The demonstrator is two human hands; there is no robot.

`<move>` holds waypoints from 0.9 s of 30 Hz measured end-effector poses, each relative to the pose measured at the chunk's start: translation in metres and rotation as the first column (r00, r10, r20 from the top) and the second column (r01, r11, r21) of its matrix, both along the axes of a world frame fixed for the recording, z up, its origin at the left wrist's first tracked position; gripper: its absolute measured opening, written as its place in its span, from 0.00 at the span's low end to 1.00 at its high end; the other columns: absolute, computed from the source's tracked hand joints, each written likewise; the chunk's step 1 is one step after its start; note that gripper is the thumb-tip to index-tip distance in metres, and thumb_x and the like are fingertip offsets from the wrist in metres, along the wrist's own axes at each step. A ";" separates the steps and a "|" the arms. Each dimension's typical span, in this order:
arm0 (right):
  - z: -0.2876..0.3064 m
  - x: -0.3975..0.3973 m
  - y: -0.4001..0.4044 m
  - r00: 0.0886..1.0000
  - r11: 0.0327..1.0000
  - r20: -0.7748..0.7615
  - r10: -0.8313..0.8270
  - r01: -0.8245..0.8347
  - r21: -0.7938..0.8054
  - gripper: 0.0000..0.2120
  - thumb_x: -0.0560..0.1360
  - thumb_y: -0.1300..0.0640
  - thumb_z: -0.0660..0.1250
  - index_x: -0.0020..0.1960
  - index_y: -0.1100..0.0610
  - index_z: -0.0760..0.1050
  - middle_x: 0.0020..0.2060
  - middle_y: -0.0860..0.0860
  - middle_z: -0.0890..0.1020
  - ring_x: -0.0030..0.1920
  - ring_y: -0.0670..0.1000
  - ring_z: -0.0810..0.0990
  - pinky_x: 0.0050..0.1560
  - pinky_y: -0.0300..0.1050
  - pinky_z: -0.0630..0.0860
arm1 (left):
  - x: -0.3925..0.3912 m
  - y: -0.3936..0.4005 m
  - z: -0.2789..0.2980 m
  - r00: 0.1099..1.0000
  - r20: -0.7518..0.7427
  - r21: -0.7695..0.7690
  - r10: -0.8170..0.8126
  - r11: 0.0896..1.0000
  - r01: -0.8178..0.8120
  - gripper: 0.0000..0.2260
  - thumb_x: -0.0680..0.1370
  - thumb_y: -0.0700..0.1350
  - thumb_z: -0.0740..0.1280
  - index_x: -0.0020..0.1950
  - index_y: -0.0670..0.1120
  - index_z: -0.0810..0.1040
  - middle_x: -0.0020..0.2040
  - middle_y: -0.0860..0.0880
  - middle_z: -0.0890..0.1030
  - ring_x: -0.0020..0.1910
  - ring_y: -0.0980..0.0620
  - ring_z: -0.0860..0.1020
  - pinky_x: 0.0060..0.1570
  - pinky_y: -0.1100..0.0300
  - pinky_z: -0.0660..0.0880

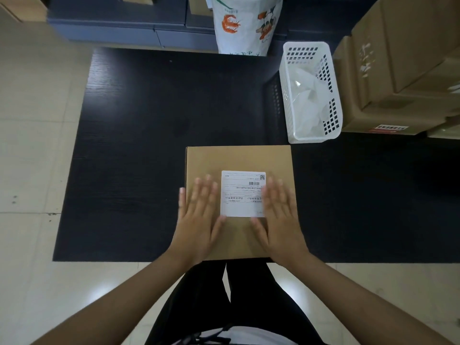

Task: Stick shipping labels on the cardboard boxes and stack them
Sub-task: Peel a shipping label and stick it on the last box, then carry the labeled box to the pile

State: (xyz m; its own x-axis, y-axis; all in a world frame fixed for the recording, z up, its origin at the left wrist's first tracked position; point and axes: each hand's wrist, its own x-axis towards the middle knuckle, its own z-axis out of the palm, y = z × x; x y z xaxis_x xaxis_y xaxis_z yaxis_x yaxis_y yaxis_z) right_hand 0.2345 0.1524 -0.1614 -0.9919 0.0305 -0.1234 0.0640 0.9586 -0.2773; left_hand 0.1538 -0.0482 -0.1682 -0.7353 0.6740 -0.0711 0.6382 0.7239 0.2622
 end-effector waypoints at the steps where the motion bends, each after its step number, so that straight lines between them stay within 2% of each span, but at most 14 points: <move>1: -0.001 0.003 0.003 0.982 0.982 -0.017 0.187 -0.187 0.016 0.32 0.82 0.42 0.44 0.77 0.64 0.53 0.77 0.60 0.56 0.78 0.57 0.49 0.75 0.57 0.49 | 0.001 -0.003 -0.001 0.981 -0.018 -0.004 -0.194 0.981 0.194 0.28 0.83 0.56 0.47 0.78 0.40 0.53 0.78 0.42 0.54 0.78 0.45 0.48 0.75 0.45 0.45; 3: -0.001 0.003 0.009 0.901 0.897 0.001 0.434 -0.433 0.087 0.31 0.82 0.42 0.45 0.76 0.63 0.56 0.76 0.58 0.58 0.78 0.56 0.51 0.75 0.56 0.52 | -0.001 -0.009 -0.001 0.890 -0.036 -0.066 -0.455 0.890 0.452 0.28 0.83 0.56 0.48 0.78 0.41 0.54 0.78 0.43 0.55 0.78 0.47 0.50 0.74 0.46 0.50; 5: -0.003 0.006 0.012 0.920 0.912 0.019 0.391 -0.391 0.122 0.31 0.82 0.42 0.45 0.77 0.61 0.56 0.76 0.57 0.58 0.78 0.54 0.52 0.74 0.58 0.52 | -0.001 -0.012 -0.001 0.896 -0.046 -0.093 -0.442 0.895 0.437 0.28 0.82 0.56 0.49 0.78 0.41 0.55 0.78 0.43 0.55 0.78 0.48 0.51 0.74 0.46 0.51; 7: -0.001 0.012 0.011 0.992 0.989 0.051 0.114 -0.118 0.092 0.31 0.82 0.41 0.44 0.77 0.61 0.54 0.77 0.56 0.56 0.78 0.54 0.50 0.75 0.60 0.50 | 0.004 -0.012 0.001 0.973 -0.035 -0.059 -0.229 0.972 0.227 0.28 0.82 0.56 0.49 0.78 0.41 0.53 0.78 0.43 0.54 0.78 0.47 0.50 0.75 0.45 0.48; 9: -0.001 0.018 0.009 0.990 0.991 0.061 -0.128 0.125 0.053 0.33 0.81 0.41 0.44 0.78 0.60 0.50 0.78 0.54 0.51 0.78 0.53 0.46 0.76 0.58 0.47 | 0.009 -0.013 0.003 0.993 0.026 0.009 0.117 0.993 -0.117 0.31 0.82 0.57 0.50 0.78 0.41 0.49 0.79 0.44 0.49 0.78 0.47 0.45 0.75 0.47 0.43; 10: -0.001 0.020 0.007 0.982 0.983 0.048 -0.182 0.182 0.007 0.33 0.81 0.40 0.45 0.78 0.60 0.49 0.79 0.53 0.49 0.78 0.51 0.44 0.77 0.55 0.46 | 0.011 -0.014 0.002 0.958 0.083 0.061 0.276 0.958 -0.281 0.32 0.81 0.58 0.51 0.79 0.42 0.47 0.79 0.45 0.46 0.78 0.48 0.43 0.75 0.48 0.41; 12: 0.003 0.022 0.007 0.969 0.950 0.026 -0.248 0.248 -0.191 0.34 0.80 0.40 0.51 0.79 0.58 0.48 0.79 0.49 0.48 0.78 0.49 0.43 0.77 0.45 0.45 | 0.017 -0.014 0.003 0.807 0.330 0.188 0.490 0.803 -0.565 0.34 0.80 0.59 0.57 0.79 0.46 0.46 0.79 0.50 0.44 0.77 0.53 0.40 0.76 0.51 0.42; 14: 0.006 0.023 0.010 0.912 0.837 -0.004 -0.410 0.375 -0.398 0.36 0.77 0.41 0.59 0.79 0.55 0.52 0.78 0.47 0.52 0.77 0.46 0.48 0.75 0.38 0.48 | 0.019 -0.015 0.005 0.600 0.621 0.255 0.504 0.594 -0.763 0.37 0.77 0.60 0.62 0.79 0.51 0.47 0.79 0.54 0.48 0.77 0.56 0.46 0.76 0.50 0.50; 15: 0.007 0.023 0.013 0.842 0.741 0.001 -0.539 0.476 -0.474 0.36 0.75 0.40 0.61 0.78 0.54 0.55 0.77 0.47 0.57 0.76 0.46 0.52 0.73 0.38 0.53 | 0.021 -0.017 0.007 0.521 0.719 0.260 0.459 0.518 -0.815 0.37 0.76 0.61 0.63 0.78 0.53 0.48 0.78 0.56 0.53 0.77 0.57 0.52 0.75 0.49 0.54; 17: 0.008 0.023 0.015 0.647 0.467 0.145 -0.749 0.670 -0.577 0.35 0.73 0.37 0.63 0.75 0.52 0.60 0.71 0.48 0.66 0.72 0.48 0.62 0.68 0.43 0.62 | 0.030 -0.022 0.009 0.423 0.836 0.249 0.349 0.445 -0.860 0.34 0.76 0.60 0.65 0.76 0.55 0.53 0.73 0.60 0.63 0.71 0.62 0.63 0.72 0.53 0.63; 19: 0.007 0.022 0.012 0.564 0.303 0.320 -0.762 0.746 -0.593 0.29 0.74 0.38 0.65 0.69 0.50 0.66 0.63 0.47 0.73 0.65 0.49 0.71 0.60 0.43 0.69 | 0.037 -0.025 0.008 0.390 0.871 0.229 0.299 0.455 -0.860 0.31 0.74 0.59 0.66 0.74 0.56 0.57 0.68 0.63 0.68 0.65 0.65 0.69 0.67 0.57 0.69; 21: 0.007 0.023 0.006 0.561 0.262 0.406 -0.721 0.764 -0.590 0.20 0.75 0.41 0.65 0.63 0.49 0.69 0.56 0.46 0.77 0.58 0.48 0.77 0.52 0.42 0.71 | 0.040 -0.024 0.009 0.378 0.873 0.221 0.308 0.441 -0.870 0.31 0.73 0.58 0.67 0.73 0.56 0.60 0.65 0.64 0.70 0.62 0.64 0.72 0.62 0.59 0.72; 24: 0.011 0.024 0.000 0.531 0.194 0.452 -0.717 0.775 -0.602 0.19 0.76 0.45 0.65 0.63 0.51 0.70 0.57 0.48 0.78 0.53 0.44 0.77 0.50 0.42 0.71 | 0.034 -0.022 0.017 0.361 0.872 0.228 0.330 0.380 -0.896 0.28 0.75 0.56 0.69 0.71 0.56 0.63 0.62 0.65 0.72 0.59 0.65 0.74 0.59 0.60 0.74; 27: 0.028 0.022 -0.001 0.513 0.161 0.459 -0.726 0.775 -0.611 0.17 0.77 0.46 0.65 0.63 0.51 0.70 0.58 0.48 0.77 0.53 0.44 0.76 0.49 0.42 0.71 | 0.023 -0.021 0.039 0.375 0.869 0.249 0.322 0.371 -0.895 0.26 0.75 0.54 0.68 0.71 0.57 0.64 0.61 0.65 0.72 0.59 0.64 0.74 0.53 0.65 0.74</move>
